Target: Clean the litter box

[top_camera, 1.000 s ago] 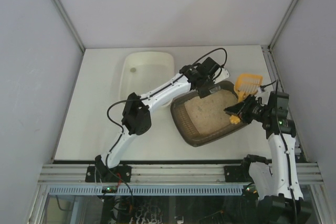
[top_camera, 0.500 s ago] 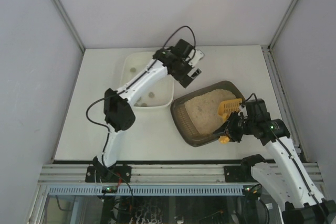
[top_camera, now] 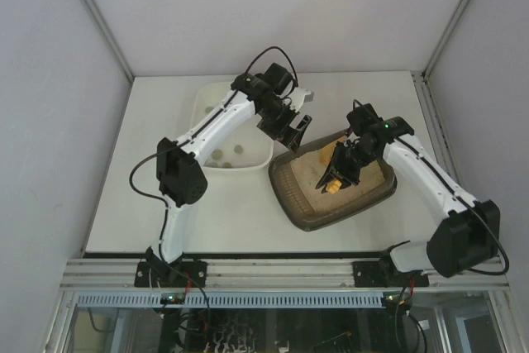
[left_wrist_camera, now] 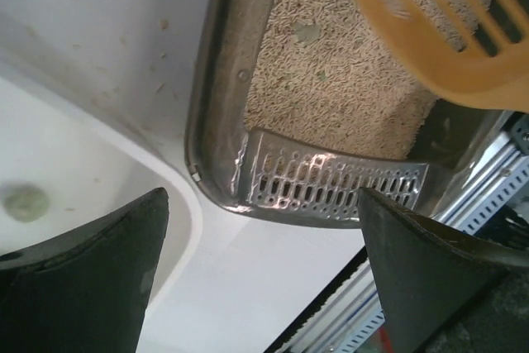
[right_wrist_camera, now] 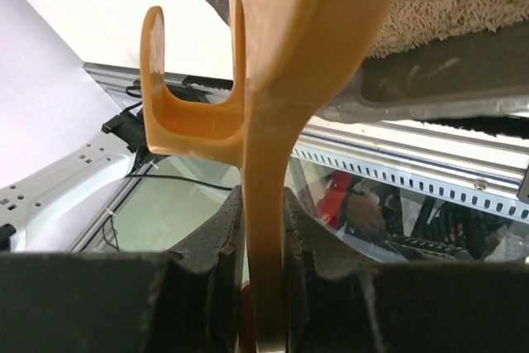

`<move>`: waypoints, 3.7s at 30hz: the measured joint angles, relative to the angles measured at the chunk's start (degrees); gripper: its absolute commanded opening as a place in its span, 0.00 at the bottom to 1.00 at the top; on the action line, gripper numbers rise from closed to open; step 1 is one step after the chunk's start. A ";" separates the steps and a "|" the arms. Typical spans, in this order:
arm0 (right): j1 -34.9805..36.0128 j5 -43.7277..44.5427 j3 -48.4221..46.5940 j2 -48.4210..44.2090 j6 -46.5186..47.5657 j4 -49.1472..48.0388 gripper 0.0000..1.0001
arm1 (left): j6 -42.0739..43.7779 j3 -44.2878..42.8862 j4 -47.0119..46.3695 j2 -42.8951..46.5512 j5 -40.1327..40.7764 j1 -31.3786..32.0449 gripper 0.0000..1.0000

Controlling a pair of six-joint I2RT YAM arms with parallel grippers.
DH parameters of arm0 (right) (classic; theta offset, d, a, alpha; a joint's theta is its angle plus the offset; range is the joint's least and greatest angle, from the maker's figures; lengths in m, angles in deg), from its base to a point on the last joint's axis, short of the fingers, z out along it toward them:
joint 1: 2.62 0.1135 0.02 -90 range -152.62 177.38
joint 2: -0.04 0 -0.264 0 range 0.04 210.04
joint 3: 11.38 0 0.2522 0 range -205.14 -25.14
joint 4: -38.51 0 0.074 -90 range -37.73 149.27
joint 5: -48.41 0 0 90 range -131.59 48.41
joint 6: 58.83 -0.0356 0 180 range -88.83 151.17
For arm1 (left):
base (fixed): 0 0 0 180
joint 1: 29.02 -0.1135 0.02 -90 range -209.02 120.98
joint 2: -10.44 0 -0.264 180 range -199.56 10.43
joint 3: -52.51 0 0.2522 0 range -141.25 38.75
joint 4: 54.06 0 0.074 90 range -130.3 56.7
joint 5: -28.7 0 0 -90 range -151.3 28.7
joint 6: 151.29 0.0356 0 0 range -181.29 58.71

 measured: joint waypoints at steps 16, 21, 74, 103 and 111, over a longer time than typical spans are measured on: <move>1.27 -2.14 -2.16 11.32 7.43 8.35 0.00 | -5.18 5.81 -1.31 -3.30 -7.63 -0.66 1.00; 1.36 -1.16 -2.19 12.28 10.12 11.30 0.00 | -5.84 10.25 -3.34 -2.69 -9.09 -0.70 1.00; -2.23 -9.09 30.82 -15.54 0.68 -34.40 0.00 | -8.04 17.40 -8.87 0.02 -12.44 -1.99 1.00; 4.15 8.15 61.70 -65.59 -8.24 -56.30 0.00 | 2.86 32.46 -1.99 18.58 -1.44 -6.54 1.00; 7.61 6.71 66.69 -63.82 -9.42 -74.23 0.00 | 2.86 34.93 -1.92 20.76 -0.96 -9.42 1.00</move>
